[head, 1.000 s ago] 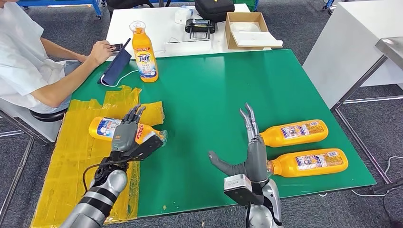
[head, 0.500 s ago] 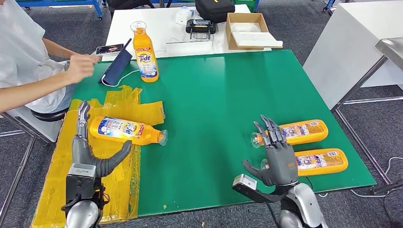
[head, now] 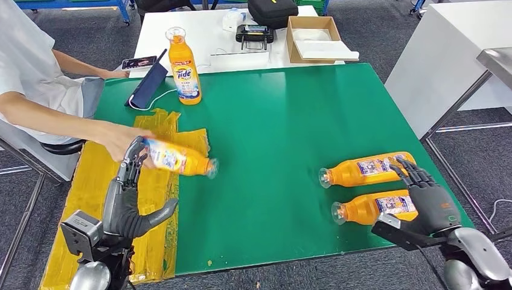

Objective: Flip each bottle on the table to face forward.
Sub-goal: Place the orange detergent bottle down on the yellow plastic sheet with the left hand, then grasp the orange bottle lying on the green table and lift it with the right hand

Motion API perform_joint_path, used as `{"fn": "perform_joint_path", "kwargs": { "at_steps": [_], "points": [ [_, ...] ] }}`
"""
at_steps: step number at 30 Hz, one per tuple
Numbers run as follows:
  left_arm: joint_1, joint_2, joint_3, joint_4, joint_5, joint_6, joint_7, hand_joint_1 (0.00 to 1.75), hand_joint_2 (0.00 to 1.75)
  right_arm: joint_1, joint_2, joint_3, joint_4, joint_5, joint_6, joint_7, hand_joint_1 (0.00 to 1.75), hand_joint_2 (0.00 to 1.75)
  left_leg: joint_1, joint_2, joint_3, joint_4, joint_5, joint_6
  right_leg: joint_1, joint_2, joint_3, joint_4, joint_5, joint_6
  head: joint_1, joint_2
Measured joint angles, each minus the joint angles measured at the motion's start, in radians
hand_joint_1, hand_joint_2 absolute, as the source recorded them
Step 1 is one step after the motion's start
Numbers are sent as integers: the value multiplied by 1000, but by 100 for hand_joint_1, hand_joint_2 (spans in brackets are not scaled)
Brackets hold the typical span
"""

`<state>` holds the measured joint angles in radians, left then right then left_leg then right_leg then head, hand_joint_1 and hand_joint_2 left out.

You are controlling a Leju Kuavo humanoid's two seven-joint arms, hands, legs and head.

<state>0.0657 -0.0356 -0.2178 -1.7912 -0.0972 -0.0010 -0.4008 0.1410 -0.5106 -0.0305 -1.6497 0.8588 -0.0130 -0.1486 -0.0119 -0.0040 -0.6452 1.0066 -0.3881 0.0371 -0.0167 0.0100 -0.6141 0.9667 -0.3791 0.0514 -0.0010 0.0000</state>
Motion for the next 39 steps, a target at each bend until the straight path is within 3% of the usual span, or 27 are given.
{"fn": "perform_joint_path", "kwargs": {
  "at_steps": [6, 21, 27, 39],
  "points": [
    [-3, 4, 0, 11, 9, -10, 1, 0, 175, -20, -62, -44, 62, -10, 21, -14, 0, 175, 0, 0, 0, 0, 0, 0, 0, 0, 0, 0, 0, 0, 0, 0],
    [-20, 8, -4, 30, 17, -29, 14, 0, 175, -57, -108, -58, 145, 36, 18, -11, 0, 175, 0, 0, 0, 0, 1, 1, 0, 0, 0, 0, 1, 1, 0, 0],
    [-38, 8, -16, 48, 27, -39, 28, 0, 175, -151, -93, -29, 236, 112, -40, -16, 0, 175, 0, 1, 0, 0, 2, 2, 0, 0, 0, 0, 2, 2, 0, 0],
    [-58, 8, -28, 71, 33, -46, 35, 0, 175, -330, -65, 68, 386, 164, -53, -2, 0, 175, 0, 0, -1, 0, 2, 2, 0, 0, -1, 0, 2, 2, 0, 0]
  ]
}}
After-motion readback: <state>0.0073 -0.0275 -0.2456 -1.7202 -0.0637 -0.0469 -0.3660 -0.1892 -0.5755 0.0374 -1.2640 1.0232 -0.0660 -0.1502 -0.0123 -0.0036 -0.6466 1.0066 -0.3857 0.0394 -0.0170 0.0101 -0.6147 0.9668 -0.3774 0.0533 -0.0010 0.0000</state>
